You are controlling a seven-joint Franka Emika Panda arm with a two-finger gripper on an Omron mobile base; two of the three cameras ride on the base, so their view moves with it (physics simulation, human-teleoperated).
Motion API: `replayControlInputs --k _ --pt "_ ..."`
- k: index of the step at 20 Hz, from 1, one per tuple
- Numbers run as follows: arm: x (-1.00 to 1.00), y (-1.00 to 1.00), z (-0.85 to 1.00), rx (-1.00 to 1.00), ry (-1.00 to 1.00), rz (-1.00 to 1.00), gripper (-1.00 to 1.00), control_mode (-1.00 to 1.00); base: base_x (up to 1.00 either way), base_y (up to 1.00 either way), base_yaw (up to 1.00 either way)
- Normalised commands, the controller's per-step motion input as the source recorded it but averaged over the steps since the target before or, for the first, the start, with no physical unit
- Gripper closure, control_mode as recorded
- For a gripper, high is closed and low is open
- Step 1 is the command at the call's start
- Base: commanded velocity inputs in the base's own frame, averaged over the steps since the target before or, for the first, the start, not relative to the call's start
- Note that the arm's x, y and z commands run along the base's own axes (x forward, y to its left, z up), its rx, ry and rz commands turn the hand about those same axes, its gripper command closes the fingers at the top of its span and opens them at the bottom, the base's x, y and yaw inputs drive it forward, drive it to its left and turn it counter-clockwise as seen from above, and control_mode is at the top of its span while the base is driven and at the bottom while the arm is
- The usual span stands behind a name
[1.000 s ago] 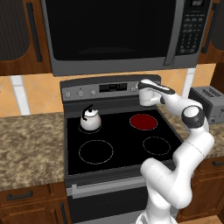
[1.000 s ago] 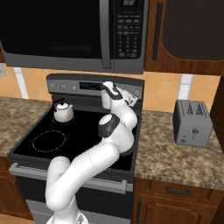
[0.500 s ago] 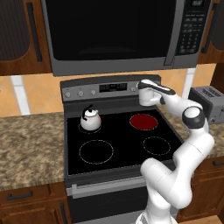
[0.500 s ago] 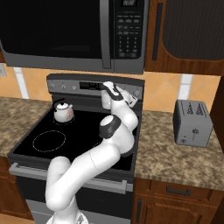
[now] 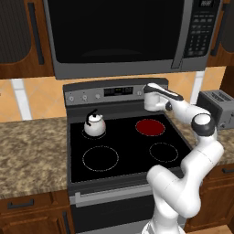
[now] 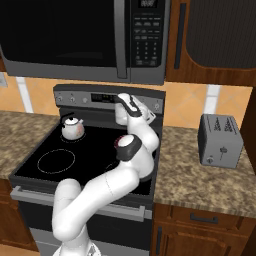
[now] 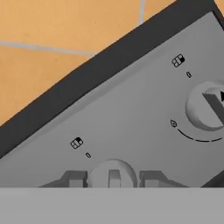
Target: Turn off the rear right burner of the stove.
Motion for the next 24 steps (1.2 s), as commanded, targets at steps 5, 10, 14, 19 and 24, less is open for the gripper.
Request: replayControlInputs --k 5,10,14,19,24 --pt "0.00 -0.02 0.04 0.28 0.00 -0.13 1.00 -1.00 0.00 0.00 0.00" --pt "0.00 -0.05 0.06 0.36 0.00 -0.10 1.00 -1.00 0.00 0.00 0.00" --pt "0.00 -0.03 0.04 0.38 0.00 -0.10 1.00 -1.00 0.00 0.00 0.00" --pt "0.00 -0.02 0.03 0.38 0.00 -0.10 1.00 -1.00 0.00 0.00 0.00" --pt "0.00 -0.03 0.05 0.43 0.00 -0.09 1.00 -1.00 0.00 0.00 0.00"
